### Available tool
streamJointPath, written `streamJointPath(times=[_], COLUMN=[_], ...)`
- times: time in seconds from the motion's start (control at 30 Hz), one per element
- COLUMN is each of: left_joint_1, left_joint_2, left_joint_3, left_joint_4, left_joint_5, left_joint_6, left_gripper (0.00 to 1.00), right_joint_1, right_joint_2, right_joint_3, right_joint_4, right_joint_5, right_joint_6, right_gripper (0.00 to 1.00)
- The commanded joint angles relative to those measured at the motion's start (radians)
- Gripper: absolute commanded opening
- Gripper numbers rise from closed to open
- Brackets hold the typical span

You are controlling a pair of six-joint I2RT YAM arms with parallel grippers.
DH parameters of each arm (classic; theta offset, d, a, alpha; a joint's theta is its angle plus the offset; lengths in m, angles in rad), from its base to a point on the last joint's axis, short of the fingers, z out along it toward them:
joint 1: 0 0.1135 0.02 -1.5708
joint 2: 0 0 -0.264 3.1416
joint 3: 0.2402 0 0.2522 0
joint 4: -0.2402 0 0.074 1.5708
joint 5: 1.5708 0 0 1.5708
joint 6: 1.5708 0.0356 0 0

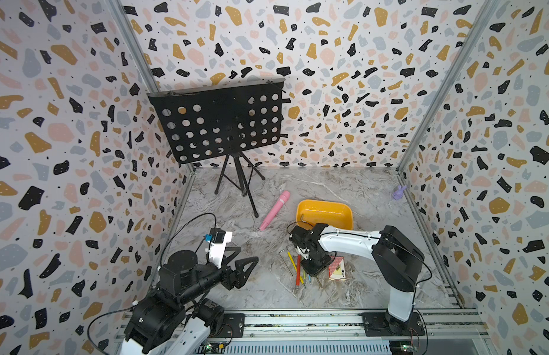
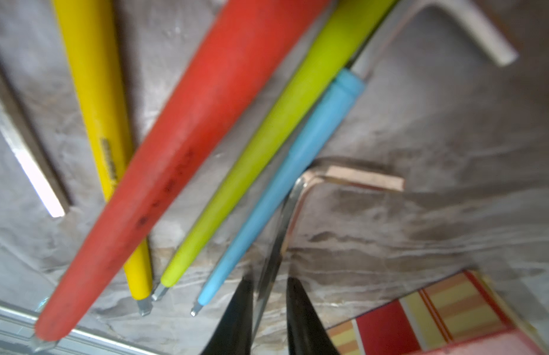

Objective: Put the hex key on the desktop into the storage box
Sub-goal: Pick up the Allen key from the center of the board, then place the Allen key in the storage box.

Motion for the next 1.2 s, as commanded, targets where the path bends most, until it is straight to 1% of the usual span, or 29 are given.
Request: streamJointPath(times=[0.0,0.23,0.37,0.43,0.67,0.8,0.9,1.0,1.1,1.17], left_joint_1=[0.007,0.007,0.008,0.008,0.008,0.01,0.01,0.01,0.01,0.01], left_joint_2=[0.002,0.0,0.001,0.0,0.0,-0.001,-0.001,-0.001,-0.003,-0.004], left_joint_3=[-0.011,-0.009,-0.009,-0.01,-0.009,-0.01,-0.01,-0.01,-0.011,-0.01], left_joint_4=[0.041,0.041,0.04,0.04,0.04,0.041,0.04,0.04,0.04,0.041], left_joint_5=[-0.007,-0.006,-0.005,-0.005,-0.004,-0.005,-0.005,-0.004,-0.005,-0.005], left_joint_6=[0.0,0.001,0.0,0.001,0.002,0.002,0.002,0.002,0.002,0.002], left_gripper=[0.85,0.85,0.85,0.85,0.85,0.85,0.85,0.85,0.85,0.85], right_joint_1=[0.007,0.006,0.006,0.007,0.006,0.001,-0.04,-0.135,-0.224,-0.277], right_joint_2=[0.008,-0.002,-0.037,-0.059,-0.189,-0.265,-0.294,-0.292,-0.259,-0.225], right_joint_3=[0.005,-0.006,-0.001,0.007,0.053,0.105,0.173,0.25,0.314,0.334], right_joint_4=[0.012,0.018,0.011,-0.004,-0.071,-0.095,-0.114,-0.109,-0.072,-0.043], right_joint_5=[0.007,0.031,0.042,0.055,0.15,0.222,0.282,0.275,0.19,0.107], right_joint_6=[0.036,0.056,0.066,0.073,0.118,0.094,0.0,-0.15,-0.368,-0.527], right_gripper=[0.22,0.11,0.05,0.0,0.0,0.0,0.0,0.0,0.0,0.0])
